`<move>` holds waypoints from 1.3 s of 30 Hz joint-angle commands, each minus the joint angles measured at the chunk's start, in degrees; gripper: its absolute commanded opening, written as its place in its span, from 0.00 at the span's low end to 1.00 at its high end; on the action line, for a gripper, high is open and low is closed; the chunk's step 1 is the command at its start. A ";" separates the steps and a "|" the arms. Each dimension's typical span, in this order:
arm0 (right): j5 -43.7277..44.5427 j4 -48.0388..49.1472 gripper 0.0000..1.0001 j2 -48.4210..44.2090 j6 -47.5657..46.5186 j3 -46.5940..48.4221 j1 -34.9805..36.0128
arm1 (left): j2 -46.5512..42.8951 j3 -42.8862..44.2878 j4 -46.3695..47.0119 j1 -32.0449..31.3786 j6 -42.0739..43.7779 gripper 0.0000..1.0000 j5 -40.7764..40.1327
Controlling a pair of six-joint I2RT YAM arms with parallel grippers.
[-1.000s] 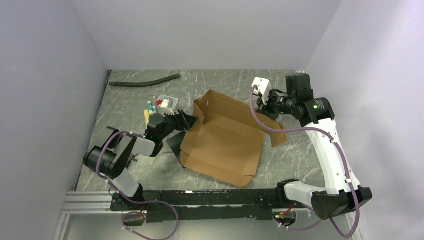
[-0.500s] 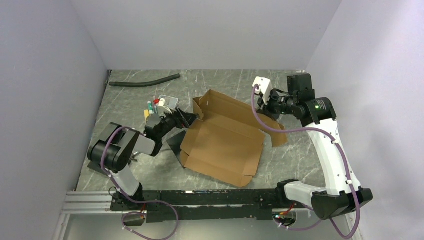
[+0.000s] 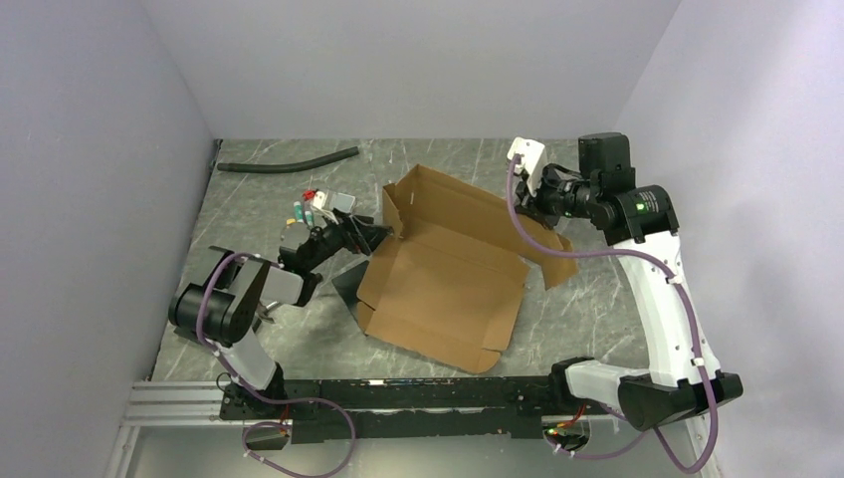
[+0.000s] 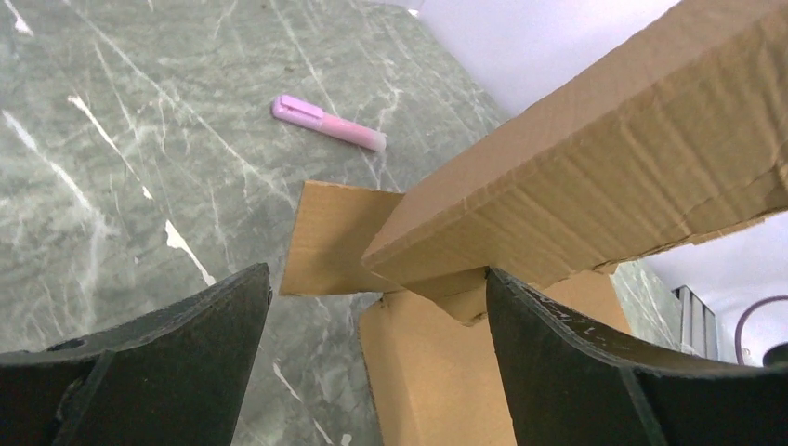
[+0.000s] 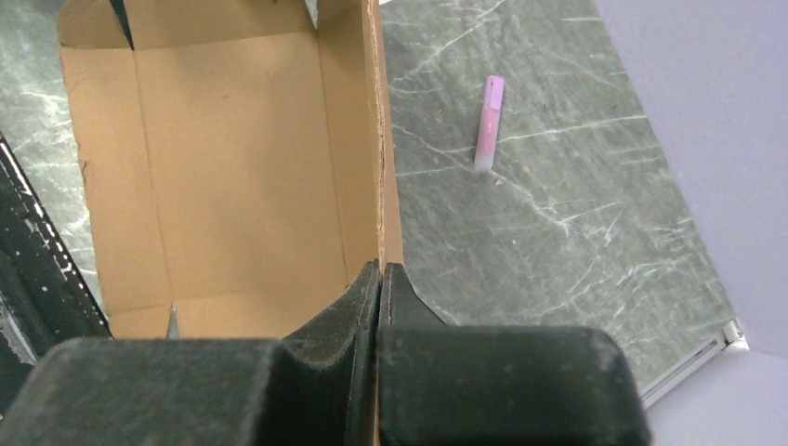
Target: Fold the paper box
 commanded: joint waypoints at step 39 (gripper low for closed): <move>-8.21 0.58 0.00 5.94 13.18 19.94 -8.21 | -3.25 7.46 16.01 5.43 -8.76 0.00 22.29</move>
